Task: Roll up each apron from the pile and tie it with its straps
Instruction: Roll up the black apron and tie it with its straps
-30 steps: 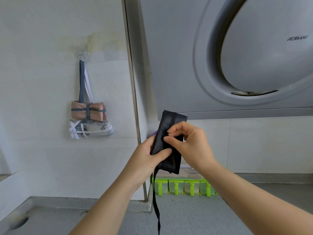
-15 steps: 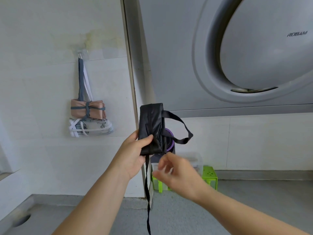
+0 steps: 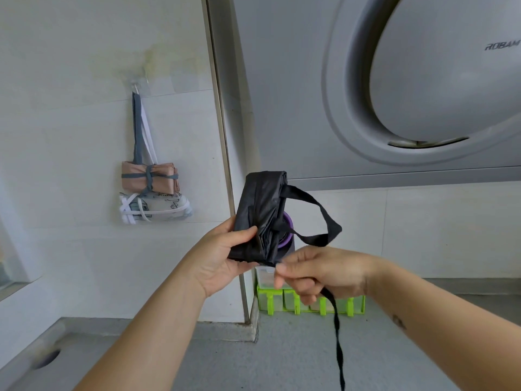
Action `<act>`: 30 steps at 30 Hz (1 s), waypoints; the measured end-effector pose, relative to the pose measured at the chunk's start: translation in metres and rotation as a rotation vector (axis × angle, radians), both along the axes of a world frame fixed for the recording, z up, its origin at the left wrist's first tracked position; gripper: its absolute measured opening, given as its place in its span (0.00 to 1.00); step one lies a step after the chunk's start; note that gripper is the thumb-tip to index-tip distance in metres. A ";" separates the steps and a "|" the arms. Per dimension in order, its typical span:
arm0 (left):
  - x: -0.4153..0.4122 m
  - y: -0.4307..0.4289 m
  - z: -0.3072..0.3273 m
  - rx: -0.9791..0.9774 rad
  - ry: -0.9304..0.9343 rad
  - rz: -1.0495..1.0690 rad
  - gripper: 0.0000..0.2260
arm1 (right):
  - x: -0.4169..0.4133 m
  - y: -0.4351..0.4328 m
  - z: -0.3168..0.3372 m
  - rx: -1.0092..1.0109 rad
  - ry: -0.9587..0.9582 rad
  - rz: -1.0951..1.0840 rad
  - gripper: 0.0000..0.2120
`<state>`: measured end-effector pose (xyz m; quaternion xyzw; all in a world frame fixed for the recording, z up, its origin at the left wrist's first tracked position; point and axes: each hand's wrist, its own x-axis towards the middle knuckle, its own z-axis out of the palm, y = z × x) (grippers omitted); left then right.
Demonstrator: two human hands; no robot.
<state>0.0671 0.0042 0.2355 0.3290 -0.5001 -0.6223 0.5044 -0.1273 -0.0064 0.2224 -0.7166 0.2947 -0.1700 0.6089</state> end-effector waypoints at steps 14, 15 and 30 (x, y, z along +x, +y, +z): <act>-0.010 -0.008 -0.014 -0.079 -0.322 0.180 0.17 | 0.011 0.005 -0.016 0.019 -0.247 -0.559 0.11; -0.010 -0.009 -0.016 -0.107 -0.398 0.205 0.17 | 0.009 0.006 -0.016 0.072 -0.224 -0.537 0.10; -0.021 -0.022 -0.007 -0.369 -0.939 0.354 0.20 | 0.007 0.001 -0.012 0.331 -0.705 -0.958 0.12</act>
